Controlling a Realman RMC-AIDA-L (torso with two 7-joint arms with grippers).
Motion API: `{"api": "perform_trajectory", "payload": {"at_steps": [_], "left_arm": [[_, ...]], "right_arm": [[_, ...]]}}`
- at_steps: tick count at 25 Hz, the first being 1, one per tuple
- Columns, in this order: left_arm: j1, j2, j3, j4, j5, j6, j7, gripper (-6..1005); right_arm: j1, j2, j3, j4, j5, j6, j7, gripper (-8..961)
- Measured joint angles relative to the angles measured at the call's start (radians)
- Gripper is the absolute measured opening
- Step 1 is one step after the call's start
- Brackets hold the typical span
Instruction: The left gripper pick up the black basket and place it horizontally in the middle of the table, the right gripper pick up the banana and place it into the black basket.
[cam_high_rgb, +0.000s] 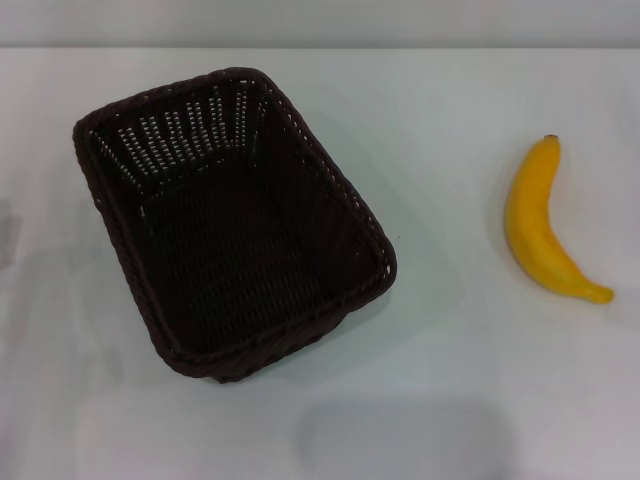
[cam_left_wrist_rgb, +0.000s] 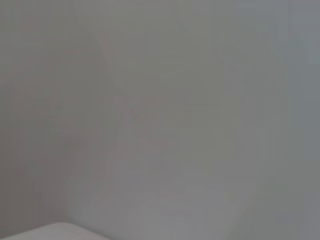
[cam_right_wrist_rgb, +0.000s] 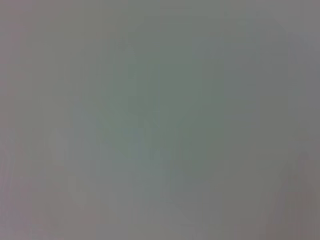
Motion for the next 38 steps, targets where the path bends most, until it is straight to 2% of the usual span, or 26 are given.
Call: {"api": "perform_trajectory", "payload": {"at_steps": [6, 13, 17, 22, 27, 30, 33, 38], "left_arm": [[0.01, 0.0, 0.0, 0.007, 0.002, -0.001, -0.014, 859], [-0.017, 0.003, 0.004, 0.02, 0.009, 0.025, -0.056, 856], [-0.05, 0.005, 0.013, 0.117, 0.092, 0.082, -0.23, 855], [-0.107, 0.009, 0.013, 0.303, 0.288, 0.206, -0.529, 853], [-0.154, 0.016, 0.02, 0.392, 0.388, 0.265, -0.627, 851], [-0.179, 0.032, 0.07, 0.46, 0.459, 0.275, -0.761, 850], [-0.203, 0.067, 0.204, 0.537, 0.51, 0.288, -0.953, 849], [-0.25, 0.161, 0.478, 0.645, 0.586, 0.299, -1.27, 847]], "right_arm": [[0.003, 0.0, -0.003, -0.005, 0.0, -0.017, 0.0, 874], [0.004, 0.0, -0.003, -0.006, 0.0, -0.018, 0.003, 874], [0.002, 0.0, -0.002, -0.006, 0.0, -0.018, 0.012, 874], [0.002, 0.0, -0.001, -0.006, 0.0, -0.018, 0.012, 874], [0.001, 0.0, -0.003, -0.006, 0.0, -0.018, 0.019, 874], [0.001, 0.0, -0.002, -0.006, 0.0, -0.018, 0.021, 874], [0.003, 0.0, -0.002, -0.006, 0.0, -0.017, 0.021, 874], [0.009, 0.0, -0.002, -0.006, 0.0, -0.017, 0.021, 874]]}}
